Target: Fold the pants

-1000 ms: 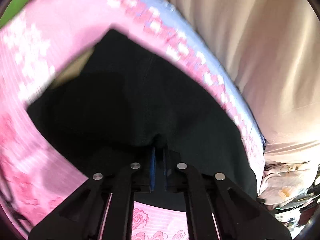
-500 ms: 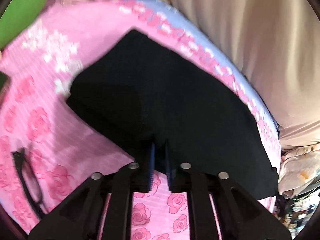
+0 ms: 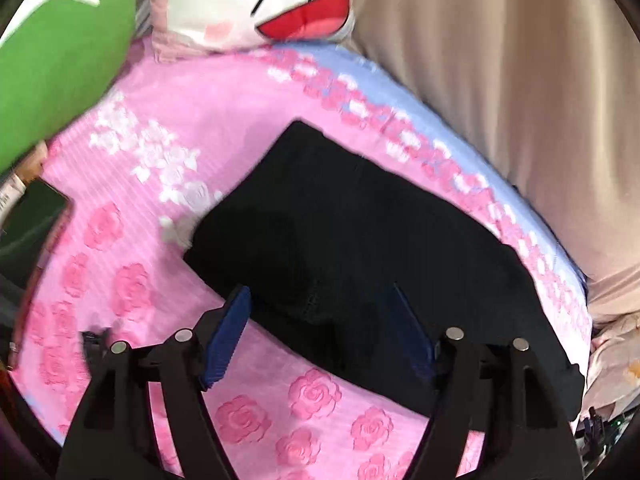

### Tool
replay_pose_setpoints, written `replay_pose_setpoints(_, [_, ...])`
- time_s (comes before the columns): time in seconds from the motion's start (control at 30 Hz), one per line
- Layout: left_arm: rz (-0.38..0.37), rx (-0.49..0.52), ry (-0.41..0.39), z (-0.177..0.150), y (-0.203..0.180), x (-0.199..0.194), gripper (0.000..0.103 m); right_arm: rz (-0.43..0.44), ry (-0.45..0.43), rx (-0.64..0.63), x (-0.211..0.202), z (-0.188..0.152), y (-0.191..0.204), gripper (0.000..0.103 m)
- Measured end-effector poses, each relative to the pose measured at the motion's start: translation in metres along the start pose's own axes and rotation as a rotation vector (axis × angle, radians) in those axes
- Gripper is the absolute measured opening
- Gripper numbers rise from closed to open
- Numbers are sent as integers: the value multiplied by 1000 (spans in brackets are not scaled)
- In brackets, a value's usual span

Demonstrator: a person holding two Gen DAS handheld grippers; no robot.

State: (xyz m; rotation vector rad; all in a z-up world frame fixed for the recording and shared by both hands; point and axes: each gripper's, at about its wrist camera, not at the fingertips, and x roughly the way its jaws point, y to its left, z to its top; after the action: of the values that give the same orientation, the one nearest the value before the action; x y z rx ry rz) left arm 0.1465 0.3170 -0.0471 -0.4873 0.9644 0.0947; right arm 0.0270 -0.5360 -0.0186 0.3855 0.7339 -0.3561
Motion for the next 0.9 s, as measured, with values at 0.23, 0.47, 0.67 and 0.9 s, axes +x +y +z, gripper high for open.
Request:
replay_pose_setpoints(0.23, [62, -5, -4, -10, -7, 26, 63, 20, 80, -15, 43, 5, 6, 55])
replay_pose_setpoints(0.47, [109, 10, -15, -13, -11, 29, 56, -63, -81, -131, -10, 10, 30, 11])
replay_pose_setpoints(0.67, [208, 109, -53, -23, -26, 37, 57, -100, 58, -96, 29, -13, -6, 28])
replay_pose_setpoints(0.9, [103, 8, -46, -17, -5, 29, 67, -78, -45, -156, -7, 30, 23, 80])
